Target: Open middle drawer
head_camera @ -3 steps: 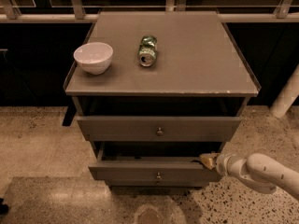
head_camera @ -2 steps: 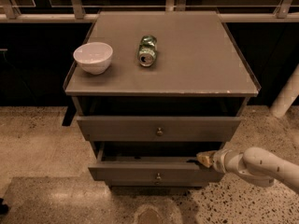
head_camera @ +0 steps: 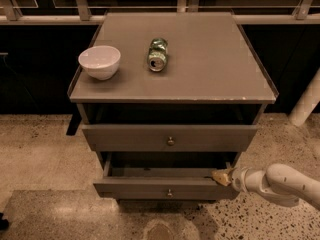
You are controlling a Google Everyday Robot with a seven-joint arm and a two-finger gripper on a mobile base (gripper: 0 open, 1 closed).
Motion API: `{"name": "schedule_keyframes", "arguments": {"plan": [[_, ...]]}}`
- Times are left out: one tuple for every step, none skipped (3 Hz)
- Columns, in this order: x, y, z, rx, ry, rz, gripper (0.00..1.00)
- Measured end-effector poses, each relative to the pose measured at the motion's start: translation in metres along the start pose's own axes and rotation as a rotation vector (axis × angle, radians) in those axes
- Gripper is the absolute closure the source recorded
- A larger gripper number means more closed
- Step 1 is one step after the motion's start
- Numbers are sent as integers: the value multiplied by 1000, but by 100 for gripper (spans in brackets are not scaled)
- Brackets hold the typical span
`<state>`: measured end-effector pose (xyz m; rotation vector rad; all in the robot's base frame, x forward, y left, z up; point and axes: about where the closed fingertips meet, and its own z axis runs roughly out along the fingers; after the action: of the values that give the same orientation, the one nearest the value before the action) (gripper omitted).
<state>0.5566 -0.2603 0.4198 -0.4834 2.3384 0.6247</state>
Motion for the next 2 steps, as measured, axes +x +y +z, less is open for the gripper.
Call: {"name": "schedule_keyframes", "arguments": {"plan": [[-3, 2, -3, 0, 0, 0, 100], [7, 8, -4, -26, -5, 23, 100]]}}
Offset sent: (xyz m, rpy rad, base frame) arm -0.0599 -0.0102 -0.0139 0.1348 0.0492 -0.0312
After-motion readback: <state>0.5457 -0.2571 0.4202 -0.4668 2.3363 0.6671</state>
